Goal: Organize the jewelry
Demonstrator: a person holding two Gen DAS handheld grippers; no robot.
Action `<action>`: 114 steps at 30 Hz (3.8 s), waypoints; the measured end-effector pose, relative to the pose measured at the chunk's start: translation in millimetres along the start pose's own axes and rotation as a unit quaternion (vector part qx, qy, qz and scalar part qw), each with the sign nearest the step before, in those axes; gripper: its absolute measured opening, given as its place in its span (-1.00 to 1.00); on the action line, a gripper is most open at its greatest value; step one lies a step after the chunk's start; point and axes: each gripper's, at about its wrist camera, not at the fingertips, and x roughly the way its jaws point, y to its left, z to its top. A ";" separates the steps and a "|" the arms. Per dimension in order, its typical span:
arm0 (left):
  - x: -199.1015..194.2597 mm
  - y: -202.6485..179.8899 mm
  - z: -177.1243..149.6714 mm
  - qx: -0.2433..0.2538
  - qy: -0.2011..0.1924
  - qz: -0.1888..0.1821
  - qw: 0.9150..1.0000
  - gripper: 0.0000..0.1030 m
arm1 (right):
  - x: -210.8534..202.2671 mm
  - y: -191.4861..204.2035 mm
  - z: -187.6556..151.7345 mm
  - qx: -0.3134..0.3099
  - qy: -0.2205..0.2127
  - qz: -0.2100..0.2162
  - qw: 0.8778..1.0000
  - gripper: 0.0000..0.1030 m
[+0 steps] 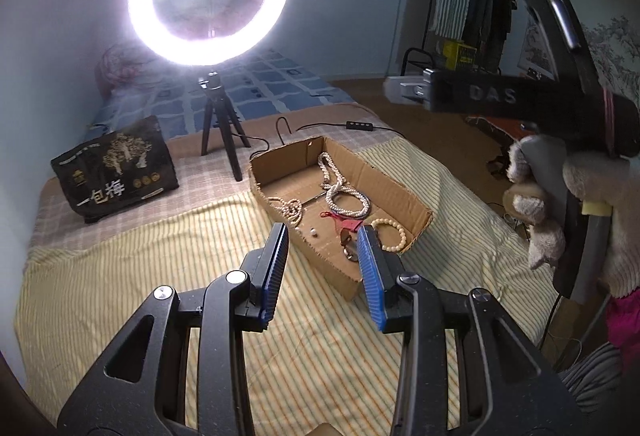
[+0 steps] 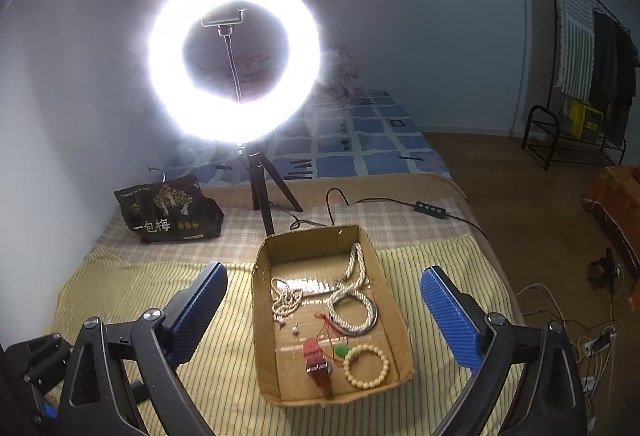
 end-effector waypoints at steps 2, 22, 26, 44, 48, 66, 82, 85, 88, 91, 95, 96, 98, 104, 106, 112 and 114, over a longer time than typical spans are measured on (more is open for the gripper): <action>-7.8 2.1 -4.3 -0.004 -0.004 0.002 1.000 -0.09 | -8.3 0.3 -6.7 0.002 -0.005 -0.006 1.000 0.99; -56.5 5.5 -21.6 -0.002 -0.048 0.031 0.998 0.70 | -62.1 -5.9 -64.8 0.034 -0.060 -0.053 0.996 0.99; -59.8 3.8 -21.7 0.002 -0.058 0.040 0.998 0.80 | -62.5 -5.9 -67.4 0.031 -0.074 -0.066 0.995 0.99; -55.0 0.2 -22.1 0.009 -0.055 0.069 0.996 0.97 | -51.3 -15.0 -79.2 0.056 -0.060 -0.072 0.994 0.99; -53.9 -1.0 -23.1 0.011 -0.050 0.075 0.996 0.98 | -49.8 -14.0 -80.3 0.054 -0.057 -0.072 0.994 0.99; -54.5 -0.1 -23.0 0.008 -0.051 0.074 0.996 0.98 | -45.0 -15.6 -85.2 0.060 -0.045 -0.068 0.995 0.99; -54.4 -0.2 -22.8 0.009 -0.052 0.075 0.996 0.98 | -41.8 -14.2 -86.9 0.061 -0.035 -0.061 0.996 0.99; -54.4 -0.2 -22.7 0.009 -0.052 0.075 0.996 0.98 | -41.7 -14.3 -87.2 0.061 -0.034 -0.062 0.996 0.99; -54.4 -0.2 -22.7 0.008 -0.052 0.075 0.996 0.98 | -41.7 -14.2 -87.1 0.061 -0.034 -0.062 0.996 0.99; -54.4 -0.3 -22.9 0.008 -0.052 0.075 0.996 0.98 | -41.5 -14.3 -86.9 0.061 -0.033 -0.061 0.996 0.99; -54.2 -0.4 -22.9 0.008 -0.052 0.075 0.996 0.98 | -40.9 -14.6 -90.9 0.061 -0.031 -0.061 0.996 0.99; -54.4 -0.4 -22.8 0.008 -0.052 0.075 0.996 0.98 | -40.9 -15.0 -91.8 0.062 -0.031 -0.060 0.996 0.99; -54.5 -0.3 -22.8 0.008 -0.052 0.075 0.996 0.98 | -40.7 -14.7 -92.4 0.062 -0.030 -0.059 0.996 0.99; -54.7 0.4 -22.6 0.008 -0.051 0.075 0.996 0.98 | -40.1 -14.0 -91.6 0.062 -0.029 -0.060 0.996 0.99; -54.5 -0.1 -23.0 0.008 -0.051 0.075 0.996 0.98 | -40.2 -14.0 -91.7 0.062 -0.028 -0.060 0.996 0.99; -55.0 -0.2 -22.4 0.010 -0.054 0.077 0.996 0.98 | -38.4 -11.9 -93.1 0.061 -0.025 -0.059 0.996 0.99; -55.8 -1.4 -23.4 0.011 -0.057 0.080 0.995 0.98 | -38.3 -11.7 -93.4 0.061 -0.024 -0.058 0.996 0.99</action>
